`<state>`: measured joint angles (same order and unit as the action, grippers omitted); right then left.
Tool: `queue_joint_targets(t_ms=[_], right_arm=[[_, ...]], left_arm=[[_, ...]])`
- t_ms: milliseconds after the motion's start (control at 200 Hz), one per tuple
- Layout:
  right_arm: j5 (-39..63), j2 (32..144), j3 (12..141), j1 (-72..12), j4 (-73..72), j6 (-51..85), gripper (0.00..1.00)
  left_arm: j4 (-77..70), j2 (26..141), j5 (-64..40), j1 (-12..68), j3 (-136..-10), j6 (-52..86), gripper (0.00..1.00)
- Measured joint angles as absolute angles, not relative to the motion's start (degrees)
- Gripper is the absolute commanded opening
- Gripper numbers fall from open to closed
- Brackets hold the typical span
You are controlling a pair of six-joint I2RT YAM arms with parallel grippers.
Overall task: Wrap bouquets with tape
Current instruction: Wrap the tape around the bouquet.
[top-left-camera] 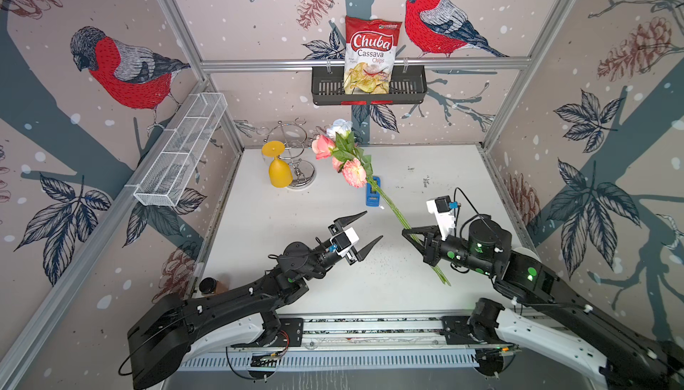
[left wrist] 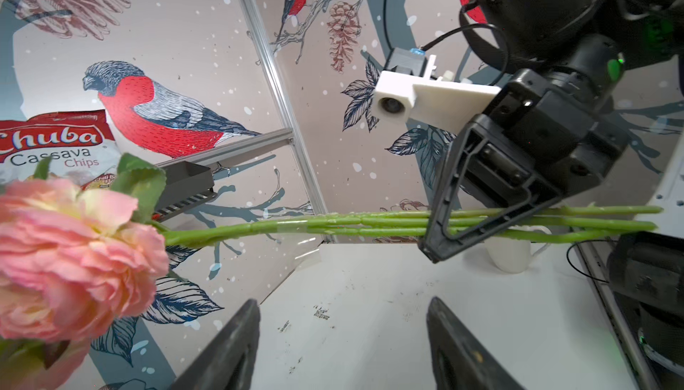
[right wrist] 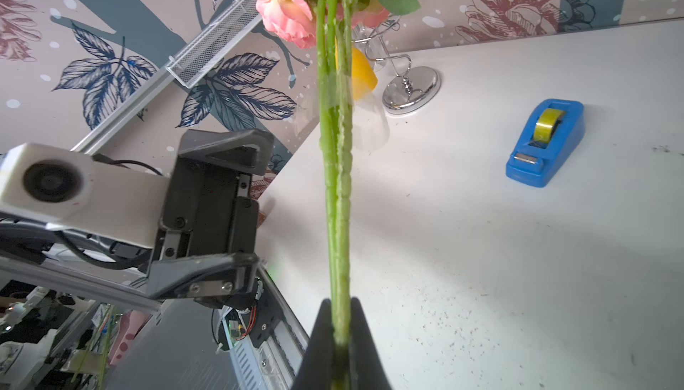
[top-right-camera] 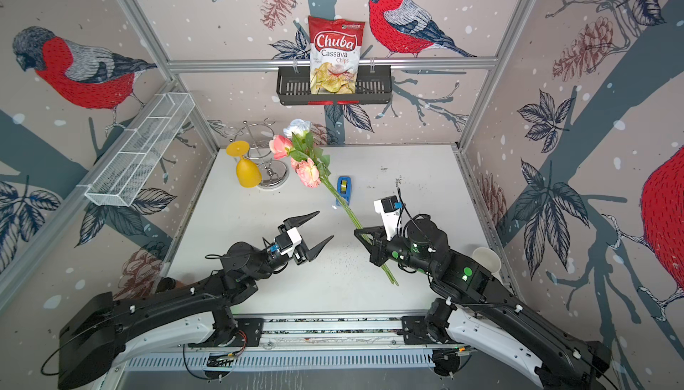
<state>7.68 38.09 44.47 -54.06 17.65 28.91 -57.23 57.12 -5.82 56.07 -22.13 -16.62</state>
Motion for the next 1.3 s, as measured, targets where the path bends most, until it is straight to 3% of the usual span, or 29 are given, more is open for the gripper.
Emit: queue_joint_targets(t_ms=[465, 921, 1301], right_arm=[[6.74, 38.15, 43.92, -55.11, 16.29, 29.71, 0.00], [2.07, 38.20, 43.48, -55.96, 13.34, 26.24, 0.00], [0.51, 38.54, 43.40, -58.02, 11.31, 25.39, 0.00]], left_arm=[[-61.98, 60.38, -3.84, 56.07, -26.70, -5.76, 0.46], [-60.71, 57.36, 2.39, 56.07, -27.22, 27.44, 0.62], [-54.78, 61.30, 1.58, 56.10, -34.76, 41.43, 0.52]])
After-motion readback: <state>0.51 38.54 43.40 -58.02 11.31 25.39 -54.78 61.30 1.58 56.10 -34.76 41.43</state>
